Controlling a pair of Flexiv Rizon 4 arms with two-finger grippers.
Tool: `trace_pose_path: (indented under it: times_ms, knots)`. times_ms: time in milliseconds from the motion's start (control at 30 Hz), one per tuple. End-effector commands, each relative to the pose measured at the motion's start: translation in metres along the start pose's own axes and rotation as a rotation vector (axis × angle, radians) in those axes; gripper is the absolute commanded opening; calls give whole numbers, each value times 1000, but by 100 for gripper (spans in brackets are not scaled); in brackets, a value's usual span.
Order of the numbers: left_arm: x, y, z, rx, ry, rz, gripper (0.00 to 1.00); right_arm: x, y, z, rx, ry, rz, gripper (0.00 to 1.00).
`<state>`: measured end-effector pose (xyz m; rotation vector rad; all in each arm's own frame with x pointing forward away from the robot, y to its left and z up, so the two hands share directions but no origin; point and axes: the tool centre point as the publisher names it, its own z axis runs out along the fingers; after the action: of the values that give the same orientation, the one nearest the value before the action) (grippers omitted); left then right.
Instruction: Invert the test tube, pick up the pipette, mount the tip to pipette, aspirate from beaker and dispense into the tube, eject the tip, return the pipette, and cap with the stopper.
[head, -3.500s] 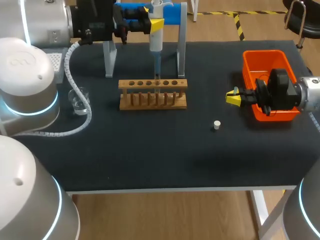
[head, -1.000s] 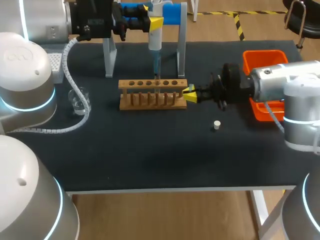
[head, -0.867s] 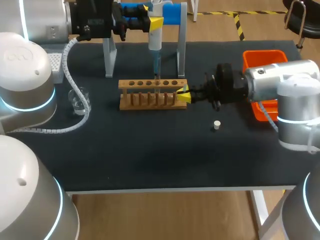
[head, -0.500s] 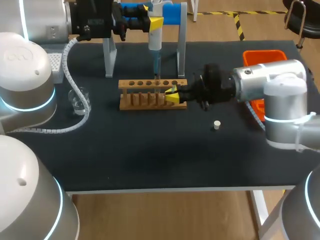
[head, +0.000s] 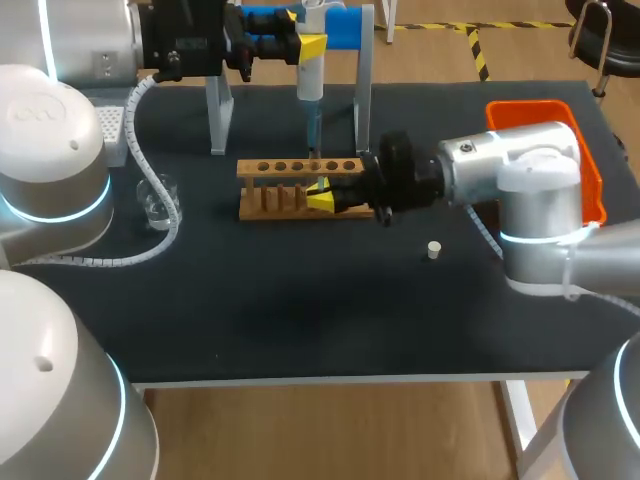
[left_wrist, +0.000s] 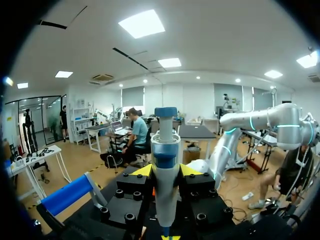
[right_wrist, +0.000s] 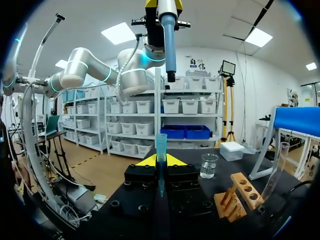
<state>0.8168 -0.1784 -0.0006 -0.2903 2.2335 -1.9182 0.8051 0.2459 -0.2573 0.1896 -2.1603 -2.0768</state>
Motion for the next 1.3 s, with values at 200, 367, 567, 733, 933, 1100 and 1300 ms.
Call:
trace_pose_path:
  times_ms: [200, 367, 567, 733, 933, 1100, 1300]
  knots:
    - [0, -1, -2, -2, 3, -1, 0, -5, 2, 8, 20, 2, 4, 0]
    - [0, -1, -2, -2, 3, -1, 0, -4, 6, 7, 19, 3, 1, 0]
    - [0, -1, -2, -2, 3, -1, 0, -3, 9, 7, 22, 5, 0, 0]
    - [0, -1, -2, -2, 3, -1, 0, -2, 12, 6, 24, 4, 2, 0]
    - [0, -1, -2, -2, 3, -1, 0, -2, 16, 6, 27, 5, -2, 0]
    - [0, -1, -2, -2, 3, -1, 0, -2, 19, 7, 30, 7, -7, 0]
    - [0, -1, -2, -2, 3, -1, 0, -2, 24, 9, 31, 12, -11, 0]
